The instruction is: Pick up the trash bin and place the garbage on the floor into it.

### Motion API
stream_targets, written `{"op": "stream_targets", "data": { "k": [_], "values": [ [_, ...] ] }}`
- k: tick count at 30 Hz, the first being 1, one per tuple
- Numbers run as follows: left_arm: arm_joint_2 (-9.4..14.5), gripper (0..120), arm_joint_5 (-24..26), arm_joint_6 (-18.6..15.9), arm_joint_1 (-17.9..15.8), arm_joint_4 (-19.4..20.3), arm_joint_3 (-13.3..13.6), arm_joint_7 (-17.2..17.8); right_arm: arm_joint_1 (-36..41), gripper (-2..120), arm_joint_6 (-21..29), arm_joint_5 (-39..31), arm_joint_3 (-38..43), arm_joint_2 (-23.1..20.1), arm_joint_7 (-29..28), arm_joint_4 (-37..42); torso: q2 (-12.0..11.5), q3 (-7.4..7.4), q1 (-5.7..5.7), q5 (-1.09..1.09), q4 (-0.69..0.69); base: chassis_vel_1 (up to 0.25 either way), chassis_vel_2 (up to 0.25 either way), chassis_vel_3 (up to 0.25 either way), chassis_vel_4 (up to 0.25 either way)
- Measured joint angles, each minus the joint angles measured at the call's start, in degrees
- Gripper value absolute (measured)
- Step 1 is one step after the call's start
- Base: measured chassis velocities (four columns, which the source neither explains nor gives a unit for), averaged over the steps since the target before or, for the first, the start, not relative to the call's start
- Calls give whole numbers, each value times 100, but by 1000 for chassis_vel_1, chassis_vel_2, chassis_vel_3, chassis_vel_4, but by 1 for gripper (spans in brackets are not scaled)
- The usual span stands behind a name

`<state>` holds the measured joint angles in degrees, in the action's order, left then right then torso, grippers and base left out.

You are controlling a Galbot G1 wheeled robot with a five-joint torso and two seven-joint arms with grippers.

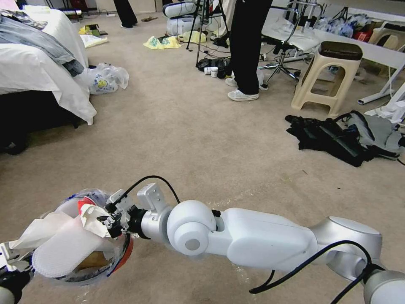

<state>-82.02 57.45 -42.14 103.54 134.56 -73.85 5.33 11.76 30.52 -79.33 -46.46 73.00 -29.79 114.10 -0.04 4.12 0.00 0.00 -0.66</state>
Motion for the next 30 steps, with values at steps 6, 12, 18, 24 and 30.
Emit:
{"op": "stream_targets", "data": {
  "k": [6, 12, 18, 24, 30],
  "values": [
    [2, 1, -9, 0, 1, 5, 6, -1, -8, 1, -2, 15, 21, -50, 1, 95, 0, 0, 0, 0, 0, 0, 0, 0, 0],
    [-4, 1, -14, 0, 20, 16, 11, -1, -32, 22, 0, 32, 27, -82, -8, 180, 0, 0, 0, 0, 0, 0, 0, 0, 0],
    [-2, 1, -14, 0, 48, 34, 9, -1, -37, 40, 6, 48, 30, -112, -19, 212, 0, 0, 0, 0, 0, 0, 0, 0, 0],
    [-14, 1, -30, 0, 71, 36, 12, -10, -44, 65, 10, 67, 83, -160, -34, 314, 0, 0, 0, 0, 0, 0, 0, 0, 0],
    [-27, 1, -48, 0, 83, 30, 15, -21, -72, 88, 13, 69, 274, -185, -35, 408, 0, 0, 0, 0, 0, 0, 0, 0, 0]
  ]
}}
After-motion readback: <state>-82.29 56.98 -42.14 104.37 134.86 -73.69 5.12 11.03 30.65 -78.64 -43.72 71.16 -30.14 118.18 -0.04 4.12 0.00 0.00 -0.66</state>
